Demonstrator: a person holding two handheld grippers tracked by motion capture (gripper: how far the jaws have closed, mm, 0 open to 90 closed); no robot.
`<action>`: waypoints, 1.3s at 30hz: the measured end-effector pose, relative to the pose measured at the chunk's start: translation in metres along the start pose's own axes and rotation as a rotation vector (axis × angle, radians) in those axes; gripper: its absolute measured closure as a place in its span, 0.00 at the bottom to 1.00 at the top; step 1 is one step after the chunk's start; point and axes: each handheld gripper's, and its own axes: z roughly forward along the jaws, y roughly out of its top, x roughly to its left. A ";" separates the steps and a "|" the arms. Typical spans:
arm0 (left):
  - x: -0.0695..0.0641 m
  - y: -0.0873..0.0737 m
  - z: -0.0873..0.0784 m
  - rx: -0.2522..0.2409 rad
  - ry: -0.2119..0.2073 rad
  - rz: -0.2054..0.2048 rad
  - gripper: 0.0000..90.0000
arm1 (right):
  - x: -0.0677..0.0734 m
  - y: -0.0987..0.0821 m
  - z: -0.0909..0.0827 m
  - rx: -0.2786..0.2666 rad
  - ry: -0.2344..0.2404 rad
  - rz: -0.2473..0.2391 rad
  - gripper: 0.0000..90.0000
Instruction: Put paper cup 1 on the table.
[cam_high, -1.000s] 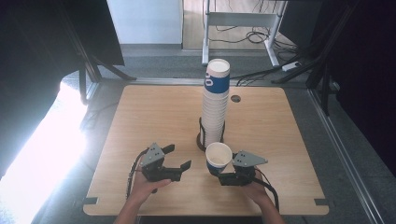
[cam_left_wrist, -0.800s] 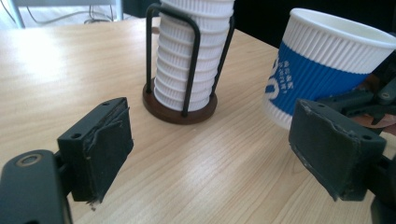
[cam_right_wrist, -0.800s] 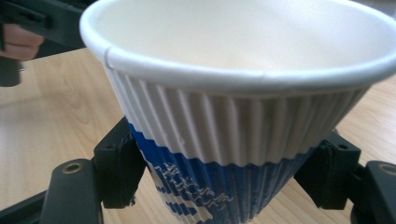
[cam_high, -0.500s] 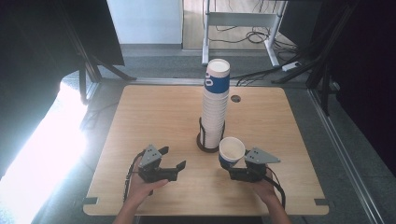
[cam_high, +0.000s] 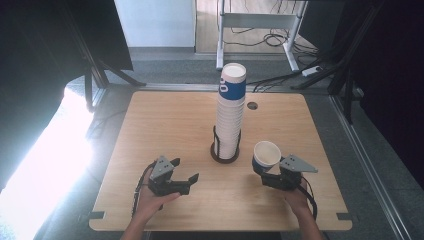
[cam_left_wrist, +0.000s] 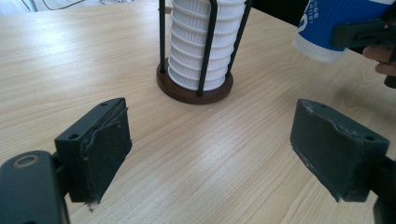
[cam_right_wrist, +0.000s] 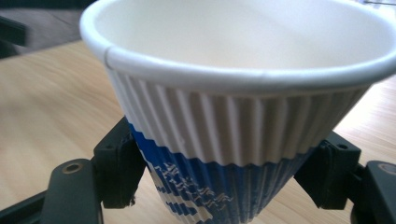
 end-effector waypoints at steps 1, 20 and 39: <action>0.000 0.000 0.001 0.003 0.002 0.001 0.14 | -0.005 -0.001 0.000 0.003 -0.013 0.014 0.29; 0.000 -0.003 0.004 0.026 0.003 -0.009 0.14 | -0.073 -0.024 0.007 0.085 -0.195 0.127 0.29; 0.002 -0.003 0.003 0.022 -0.003 -0.023 0.15 | -0.083 -0.035 0.019 0.213 -0.268 0.134 0.27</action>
